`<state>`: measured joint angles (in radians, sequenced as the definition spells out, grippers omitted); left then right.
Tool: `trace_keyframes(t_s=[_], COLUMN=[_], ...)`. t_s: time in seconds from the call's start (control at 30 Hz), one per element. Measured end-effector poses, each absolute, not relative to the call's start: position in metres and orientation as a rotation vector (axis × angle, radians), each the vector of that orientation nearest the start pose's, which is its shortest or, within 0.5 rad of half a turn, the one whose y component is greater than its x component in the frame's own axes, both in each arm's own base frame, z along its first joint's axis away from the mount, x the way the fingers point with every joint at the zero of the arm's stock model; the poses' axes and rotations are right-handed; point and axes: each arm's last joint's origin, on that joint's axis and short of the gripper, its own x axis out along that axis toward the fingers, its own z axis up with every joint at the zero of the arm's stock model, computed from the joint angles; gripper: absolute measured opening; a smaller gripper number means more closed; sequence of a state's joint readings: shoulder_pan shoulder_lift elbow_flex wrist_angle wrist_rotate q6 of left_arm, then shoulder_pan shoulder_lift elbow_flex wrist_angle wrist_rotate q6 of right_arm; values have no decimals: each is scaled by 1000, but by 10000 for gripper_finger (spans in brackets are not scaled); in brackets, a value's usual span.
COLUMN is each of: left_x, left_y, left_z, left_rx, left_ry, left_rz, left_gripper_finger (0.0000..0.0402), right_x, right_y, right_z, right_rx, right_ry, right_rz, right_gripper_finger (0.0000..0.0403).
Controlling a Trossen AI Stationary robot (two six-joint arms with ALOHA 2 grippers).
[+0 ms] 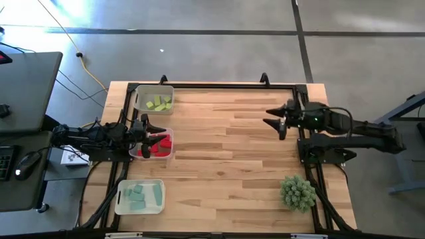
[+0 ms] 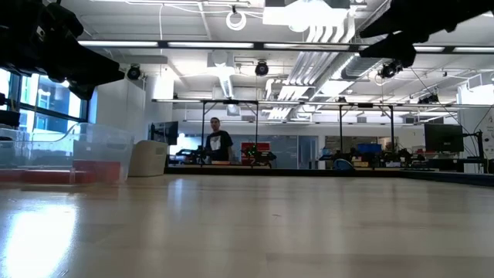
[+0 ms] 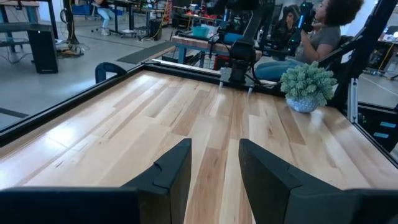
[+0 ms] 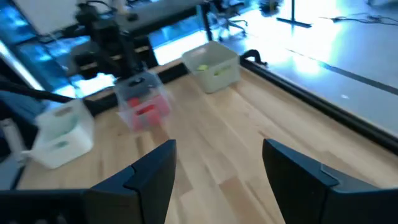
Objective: Sort & place blocks by color
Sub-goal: Return to home position
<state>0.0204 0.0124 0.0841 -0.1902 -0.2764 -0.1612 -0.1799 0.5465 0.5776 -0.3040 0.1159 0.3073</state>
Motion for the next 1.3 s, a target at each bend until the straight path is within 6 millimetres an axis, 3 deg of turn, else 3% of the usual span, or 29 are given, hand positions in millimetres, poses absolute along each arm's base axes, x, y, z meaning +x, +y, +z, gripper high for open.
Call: trace_keyframes(t_s=[0.37, 0.8, 1.03, 1.3], left_x=[91, 91, 91, 91], left_y=[10, 10, 10, 10], left_z=[173, 173, 173, 173], left_rx=[-147, -147, -147, -147], left_ry=[94, 94, 94, 94], left_rz=[305, 305, 305, 305], left_gripper_finger=[122, 122, 122, 122], right_x=[112, 110, 110, 111], right_y=[-14, -12, -12, -9], right_z=[233, 189, 173, 169], right_rx=[314, 398, 441, 423], right_ry=[115, 63, 95, 128], right_rz=[-220, -196, -199, -101], right_gripper_finger=[226, 226, 226, 226])
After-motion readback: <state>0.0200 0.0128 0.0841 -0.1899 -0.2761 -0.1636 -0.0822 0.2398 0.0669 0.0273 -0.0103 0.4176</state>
